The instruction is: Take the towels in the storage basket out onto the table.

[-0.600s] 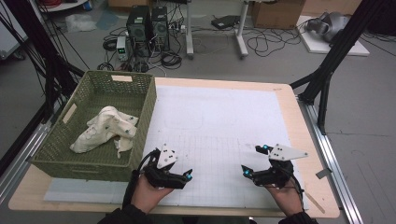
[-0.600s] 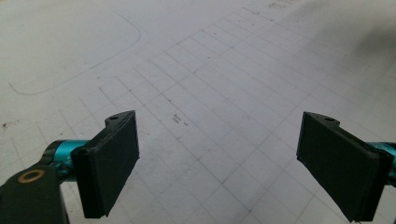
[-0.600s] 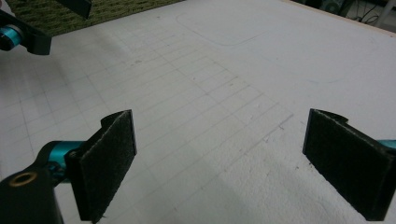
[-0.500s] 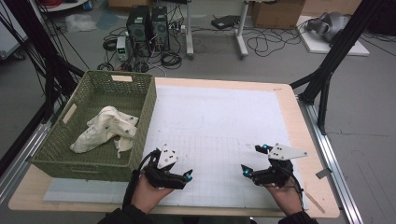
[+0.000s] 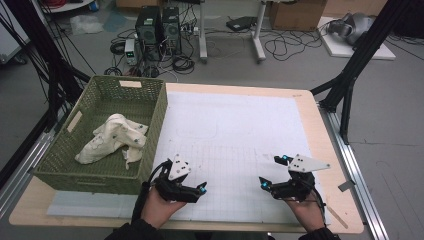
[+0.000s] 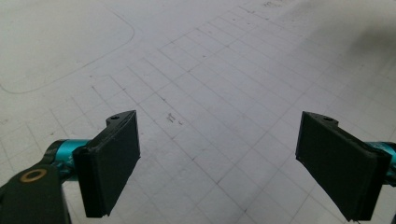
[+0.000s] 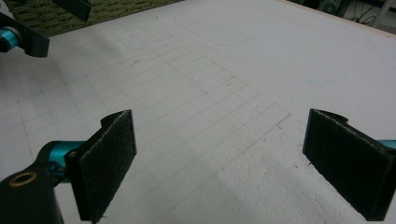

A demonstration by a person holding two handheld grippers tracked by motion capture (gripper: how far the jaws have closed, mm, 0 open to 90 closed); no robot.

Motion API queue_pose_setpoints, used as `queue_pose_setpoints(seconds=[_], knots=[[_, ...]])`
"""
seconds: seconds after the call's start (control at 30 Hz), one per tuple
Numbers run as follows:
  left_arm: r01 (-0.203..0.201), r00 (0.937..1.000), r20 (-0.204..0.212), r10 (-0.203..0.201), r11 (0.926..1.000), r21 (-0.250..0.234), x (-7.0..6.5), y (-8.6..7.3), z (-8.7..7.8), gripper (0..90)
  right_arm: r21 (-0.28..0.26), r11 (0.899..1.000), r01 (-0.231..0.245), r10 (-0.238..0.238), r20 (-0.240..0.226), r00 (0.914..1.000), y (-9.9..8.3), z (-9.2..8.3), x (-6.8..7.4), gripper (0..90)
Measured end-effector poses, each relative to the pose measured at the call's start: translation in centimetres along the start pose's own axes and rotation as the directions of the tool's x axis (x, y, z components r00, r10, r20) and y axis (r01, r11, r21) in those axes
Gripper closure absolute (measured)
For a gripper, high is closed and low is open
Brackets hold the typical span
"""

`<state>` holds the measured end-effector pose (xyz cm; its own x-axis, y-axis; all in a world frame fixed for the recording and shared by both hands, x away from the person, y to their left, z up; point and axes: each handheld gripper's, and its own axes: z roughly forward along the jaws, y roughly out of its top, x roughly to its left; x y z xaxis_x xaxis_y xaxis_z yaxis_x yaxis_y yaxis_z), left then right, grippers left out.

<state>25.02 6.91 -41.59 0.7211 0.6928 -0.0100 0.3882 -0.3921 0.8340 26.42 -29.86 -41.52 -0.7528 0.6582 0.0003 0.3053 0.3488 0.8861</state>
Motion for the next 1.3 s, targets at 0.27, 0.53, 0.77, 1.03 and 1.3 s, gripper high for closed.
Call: queue_pose_setpoints(seconds=[0.27,0.53,0.77,1.03,1.3], knots=[[0.001,1.0,0.005,-0.001,1.0,-0.002,0.0,0.1,0.0,14.0,0.004,1.0,0.0,0.0,-0.004,1.0,0.0,0.0,0.0,8.8],[0.019,0.9995,0.026,-0.019,0.9998,-0.001,0.0,0.3,0.1,14.9,0.009,1.0,0.007,-0.007,-0.004,1.0,-0.1,0.1,-0.1,8.8],[0.023,0.9982,0.056,-0.023,0.9997,-0.004,-0.1,1.0,-0.1,16.8,0.007,1.0,-0.002,0.002,0.003,1.0,-0.1,-0.2,0.0,8.8],[0.049,0.9921,0.116,-0.048,0.9988,-0.003,0.1,1.9,-0.5,21.5,0.004,1.0,-0.006,0.006,0.007,1.0,-0.2,-0.4,0.0,8.8],[0.116,0.9704,0.217,-0.107,0.9929,-0.029,1.1,3.9,-1.6,23.6,0.001,1.0,-0.014,0.014,0.006,0.9999,-0.2,-0.5,-0.1,8.8]])
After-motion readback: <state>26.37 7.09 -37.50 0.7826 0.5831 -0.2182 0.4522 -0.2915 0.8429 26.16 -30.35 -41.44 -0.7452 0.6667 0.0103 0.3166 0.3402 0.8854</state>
